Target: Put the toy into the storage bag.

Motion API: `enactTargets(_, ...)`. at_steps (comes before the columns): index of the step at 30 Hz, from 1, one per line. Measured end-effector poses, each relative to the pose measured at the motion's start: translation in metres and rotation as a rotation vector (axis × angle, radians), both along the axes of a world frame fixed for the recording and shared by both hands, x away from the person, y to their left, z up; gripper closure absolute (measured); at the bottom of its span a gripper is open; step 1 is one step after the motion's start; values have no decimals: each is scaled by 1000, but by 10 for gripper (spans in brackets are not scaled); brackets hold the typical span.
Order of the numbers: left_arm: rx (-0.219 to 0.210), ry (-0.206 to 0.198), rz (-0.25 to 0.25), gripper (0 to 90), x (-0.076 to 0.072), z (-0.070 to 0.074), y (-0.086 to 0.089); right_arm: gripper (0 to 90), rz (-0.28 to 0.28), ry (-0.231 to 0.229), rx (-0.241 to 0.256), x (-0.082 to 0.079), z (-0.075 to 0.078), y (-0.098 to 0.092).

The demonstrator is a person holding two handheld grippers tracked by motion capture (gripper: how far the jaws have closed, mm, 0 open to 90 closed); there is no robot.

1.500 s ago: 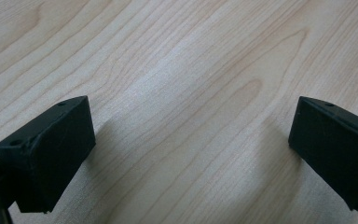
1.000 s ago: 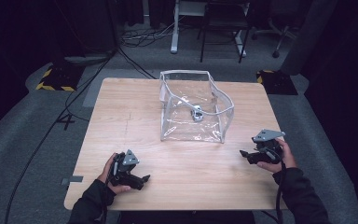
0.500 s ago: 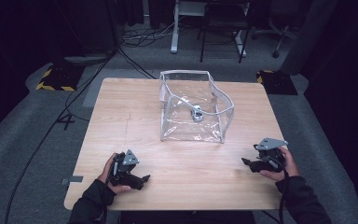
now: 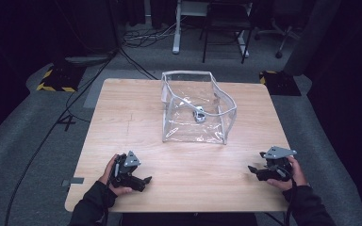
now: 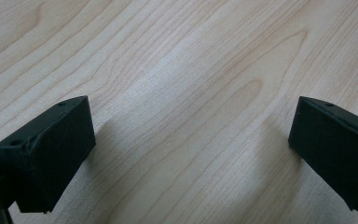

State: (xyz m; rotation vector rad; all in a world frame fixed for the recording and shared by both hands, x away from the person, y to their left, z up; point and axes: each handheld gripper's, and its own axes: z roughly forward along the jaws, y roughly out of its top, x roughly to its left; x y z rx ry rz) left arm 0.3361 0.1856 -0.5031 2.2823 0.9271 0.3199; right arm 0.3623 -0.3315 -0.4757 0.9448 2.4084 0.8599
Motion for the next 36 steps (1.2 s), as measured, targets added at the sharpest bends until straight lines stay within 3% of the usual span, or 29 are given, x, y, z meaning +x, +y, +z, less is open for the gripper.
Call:
enactTargets(9,0,0,0,6,0,0,0,216,1,16,58,-7,-8,-10)
enactTargets(21,-3,1,-1,6,0,0,0,191,-36,44,103,-17,-21,-25)
enactTargets(25,-9,10,-1,6,0,0,0,187,-52,54,139,-20,-24,-33)
enactTargets(29,-7,0,1,6,1,0,0,172,-76,26,163,-25,-27,-37)
enactTargets(36,-7,1,1,6,1,0,0,158,-79,25,157,-26,-28,-40)
